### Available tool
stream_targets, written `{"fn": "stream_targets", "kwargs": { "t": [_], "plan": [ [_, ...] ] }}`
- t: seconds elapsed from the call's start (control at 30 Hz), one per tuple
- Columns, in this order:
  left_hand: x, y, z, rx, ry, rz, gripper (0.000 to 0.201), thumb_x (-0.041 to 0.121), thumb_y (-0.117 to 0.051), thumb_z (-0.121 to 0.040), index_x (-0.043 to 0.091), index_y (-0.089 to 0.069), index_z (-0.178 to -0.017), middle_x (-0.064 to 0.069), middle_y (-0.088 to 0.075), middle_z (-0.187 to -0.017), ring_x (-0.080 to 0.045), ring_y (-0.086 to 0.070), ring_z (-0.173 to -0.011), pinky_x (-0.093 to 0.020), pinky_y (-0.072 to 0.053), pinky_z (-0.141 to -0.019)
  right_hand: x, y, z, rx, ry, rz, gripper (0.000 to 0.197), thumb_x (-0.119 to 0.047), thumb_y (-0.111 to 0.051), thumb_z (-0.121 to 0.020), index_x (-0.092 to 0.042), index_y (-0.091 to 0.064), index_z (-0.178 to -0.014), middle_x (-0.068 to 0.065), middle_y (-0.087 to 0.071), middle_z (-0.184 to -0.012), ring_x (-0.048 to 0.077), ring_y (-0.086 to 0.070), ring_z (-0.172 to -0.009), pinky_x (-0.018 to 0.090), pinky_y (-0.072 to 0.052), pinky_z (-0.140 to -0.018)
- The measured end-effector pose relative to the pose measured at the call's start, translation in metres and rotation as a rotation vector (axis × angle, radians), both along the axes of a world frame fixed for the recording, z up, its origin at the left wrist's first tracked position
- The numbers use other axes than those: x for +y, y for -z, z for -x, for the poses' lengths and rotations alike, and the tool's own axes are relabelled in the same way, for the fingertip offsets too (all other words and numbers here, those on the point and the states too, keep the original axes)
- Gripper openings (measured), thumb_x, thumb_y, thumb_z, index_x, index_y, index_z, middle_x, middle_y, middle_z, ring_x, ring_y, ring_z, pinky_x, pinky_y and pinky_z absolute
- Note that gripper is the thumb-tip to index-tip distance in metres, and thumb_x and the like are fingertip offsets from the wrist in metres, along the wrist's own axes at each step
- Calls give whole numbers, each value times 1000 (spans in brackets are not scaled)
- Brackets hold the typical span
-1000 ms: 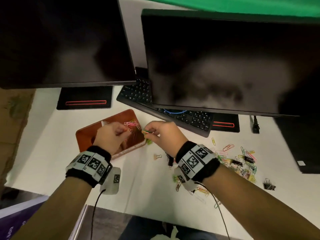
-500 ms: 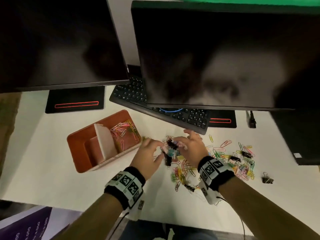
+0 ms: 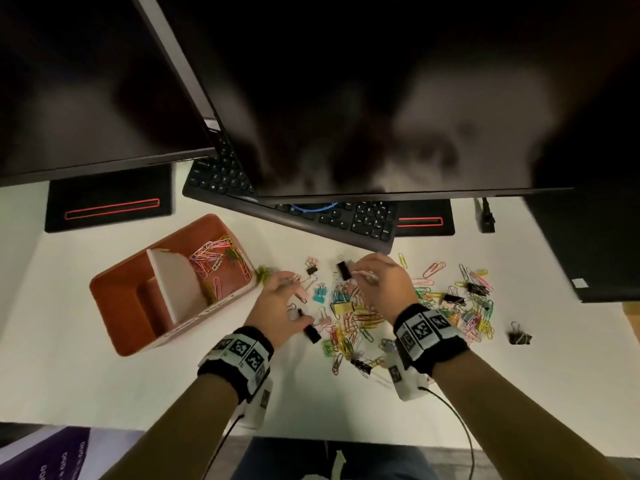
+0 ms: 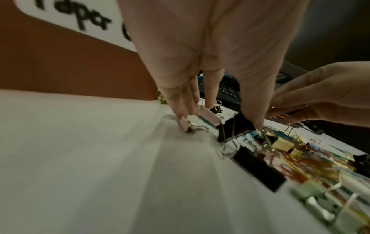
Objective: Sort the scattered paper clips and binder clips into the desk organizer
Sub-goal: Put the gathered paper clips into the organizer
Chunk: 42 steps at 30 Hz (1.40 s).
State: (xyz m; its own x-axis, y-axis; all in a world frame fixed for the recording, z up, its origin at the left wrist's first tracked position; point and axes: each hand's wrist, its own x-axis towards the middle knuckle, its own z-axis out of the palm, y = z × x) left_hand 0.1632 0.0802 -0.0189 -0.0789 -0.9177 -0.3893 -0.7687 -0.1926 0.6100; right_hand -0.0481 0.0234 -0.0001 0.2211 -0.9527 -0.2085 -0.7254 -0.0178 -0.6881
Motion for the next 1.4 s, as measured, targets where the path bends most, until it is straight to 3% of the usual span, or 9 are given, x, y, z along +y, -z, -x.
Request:
{"fn": "stream_targets", "kwargs": {
  "t": [0.1,0.2,0.33,0.43,0.6,0.8,1.0,1.2,1.4],
  "plan": [
    [8,-2,-5,36,-7,50,65,31,-78,-68,11,-53,-125,1,-37,-132,-4,-36,-114,-21,-31,-107,-1,-2,17,-51,81,16,11,-12,-65,-84,-13,-71,-93,-2,-61,-97,11,-58,-84,13,-48,-79],
    [11,-3,-7,74,-74,109,49,26,-73,-76,11,-57,-120,2,-39,-129,-4,-39,-109,2,-26,-93,-2,-2,25,-70,96,-24,14,-10,-65,-84,-10,-70,-97,3,-60,-100,18,-63,-81,29,-54,-82],
    [5,-4,-1,31,-121,125,32,13,-59,-85,11,-57,-117,-5,-40,-129,-16,-50,-104,-24,-42,-99,0,3,28,10,-4,-92,21,-11,-61,-86,-11,-67,-106,2,-59,-104,14,-60,-79,30,-54,-82],
    [-4,-2,5,-30,-94,59,33,8,-60,-83,14,-60,-116,-6,-40,-126,-18,-50,-105,-17,-35,-96,3,7,26,45,-133,-156,30,-10,-58,-87,-15,-62,-116,3,-62,-112,17,-61,-88,35,-52,-88],
    [-18,0,13,-135,-103,-5,42,25,-70,-77,9,-59,-114,-5,-39,-121,-11,-45,-94,-21,-38,-95,8,3,22,110,-326,-223,40,-17,-56,-89,-26,-53,-128,-2,-56,-132,16,-57,-113,26,-43,-99],
    [-26,-6,18,-108,-143,34,29,18,-69,-77,6,-62,-103,-5,-40,-119,-11,-49,-85,-18,-42,-89,9,5,32,52,-172,-128,30,-12,-58,-86,-24,-61,-114,-2,-61,-114,14,-59,-96,32,-51,-89],
    [-29,-14,16,-70,-161,71,36,12,-59,-87,10,-53,-122,-7,-39,-133,-23,-55,-109,-30,-44,-100,8,16,38,97,-167,18,25,-5,-59,-83,-21,-70,-99,1,-66,-101,20,-60,-92,37,-50,-89],
    [-15,-11,6,-157,-8,42,24,-1,-53,-84,12,-66,-100,-7,-54,-109,-18,-56,-86,-33,-50,-90,3,24,20,207,-304,-5,19,-18,-59,-86,-27,-70,-99,0,-64,-96,25,-60,-92,43,-50,-86],
    [-31,-10,7,-238,162,-76,25,8,-54,-88,15,-64,-110,-4,-49,-130,-20,-52,-114,-22,-37,-93,-10,17,14,344,-399,-131,22,-23,-54,-88,-27,-63,-108,1,-60,-107,23,-57,-100,37,-44,-92]
  ]
}}
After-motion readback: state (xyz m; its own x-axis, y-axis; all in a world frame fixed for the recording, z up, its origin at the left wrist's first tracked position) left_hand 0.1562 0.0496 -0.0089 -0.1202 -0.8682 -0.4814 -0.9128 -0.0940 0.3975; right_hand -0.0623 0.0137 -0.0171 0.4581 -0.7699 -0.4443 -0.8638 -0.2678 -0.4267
